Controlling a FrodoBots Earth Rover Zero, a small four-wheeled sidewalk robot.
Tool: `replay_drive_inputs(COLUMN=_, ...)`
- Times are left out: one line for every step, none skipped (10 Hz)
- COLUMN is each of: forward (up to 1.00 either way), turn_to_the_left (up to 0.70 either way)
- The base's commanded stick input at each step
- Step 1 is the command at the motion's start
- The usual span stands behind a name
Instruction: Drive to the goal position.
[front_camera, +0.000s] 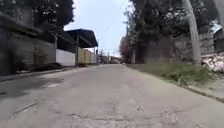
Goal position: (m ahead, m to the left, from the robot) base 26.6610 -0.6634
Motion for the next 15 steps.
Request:
replay_drive_inputs(forward=1.00, turn_to_the_left=-0.05)
replay_drive_inputs(forward=1.00, turn_to_the_left=-0.07)
replay_drive_inputs(forward=1.00, turn_to_the_left=-0.06)
replay_drive_inputs(forward=1.00, turn_to_the_left=-0.04)
replay_drive_inputs(forward=1.00, turn_to_the_left=-0.02)
replay_drive_inputs(forward=1.00, turn_to_the_left=-0.03)
replay_drive_inputs(forward=1.00, turn_to_the_left=-0.14)
replay_drive_inputs(forward=1.00, turn_to_the_left=-0.15)
replay_drive_inputs(forward=1.00, turn_to_the_left=-0.04)
replay_drive_inputs(forward=1.00, turn_to_the_left=-0.01)
replay_drive_inputs(forward=1.00, turn_to_the_left=-0.01)
replay_drive_inputs(forward=1.00, turn_to_the_left=-0.09)
replay_drive_inputs(forward=1.00, turn_to_the_left=-0.16)
replay_drive_inputs(forward=1.00, turn_to_the_left=-0.21)
replay_drive_inputs(forward=1.00, turn_to_the_left=-0.24)
